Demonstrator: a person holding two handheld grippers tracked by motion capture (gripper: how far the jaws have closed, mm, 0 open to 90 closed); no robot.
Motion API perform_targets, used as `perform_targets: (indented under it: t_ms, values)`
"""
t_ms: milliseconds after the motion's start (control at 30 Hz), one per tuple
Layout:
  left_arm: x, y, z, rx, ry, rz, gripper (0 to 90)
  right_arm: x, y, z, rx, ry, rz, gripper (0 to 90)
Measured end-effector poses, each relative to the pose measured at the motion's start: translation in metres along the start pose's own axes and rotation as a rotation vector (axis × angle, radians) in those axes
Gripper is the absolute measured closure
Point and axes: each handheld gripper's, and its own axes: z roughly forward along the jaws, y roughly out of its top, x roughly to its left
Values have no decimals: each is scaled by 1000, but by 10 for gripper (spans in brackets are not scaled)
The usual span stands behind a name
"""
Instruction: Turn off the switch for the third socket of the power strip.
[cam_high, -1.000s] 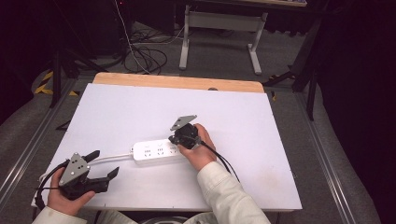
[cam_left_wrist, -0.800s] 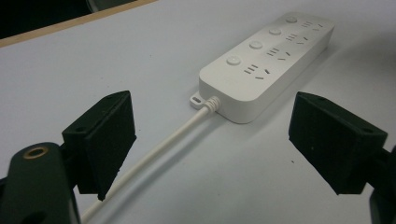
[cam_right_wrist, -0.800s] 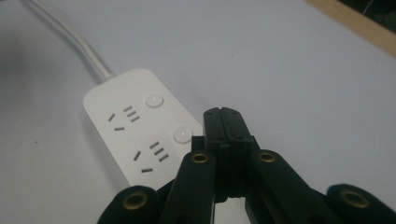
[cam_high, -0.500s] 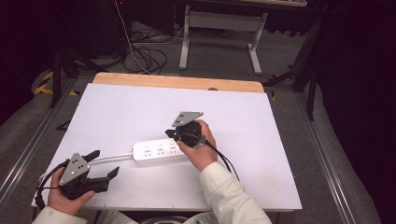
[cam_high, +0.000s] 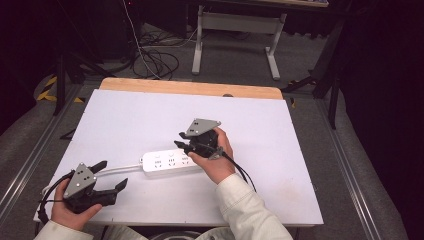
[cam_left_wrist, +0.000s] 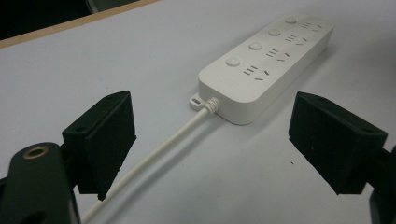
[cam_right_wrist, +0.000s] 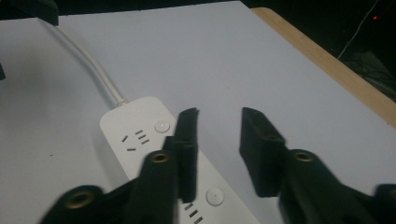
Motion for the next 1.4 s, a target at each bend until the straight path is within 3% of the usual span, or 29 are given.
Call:
perform_targets:
  t_ms: [133, 667, 1000, 1200, 1400]
  values:
    - [1, 0, 0, 2, 0, -1, 154, 1, 2, -6, -16, -14, 9, 412]
    - [0, 1, -3, 3, -2, -2, 155, -3, -6, -49, -51, -19, 87, 245]
    - [-1, 2, -5, -1, -3, -4, 155, -7, -32, -79, -50, -51, 133, 190]
    - [-1, 3, -6, -1, -19, -13, 157, -9, -52, -100, -86, -57, 183, 175]
    - [-1, 3, -9, -4, -27, -9, 157, -9, -74, -111, -93, -59, 217, 163]
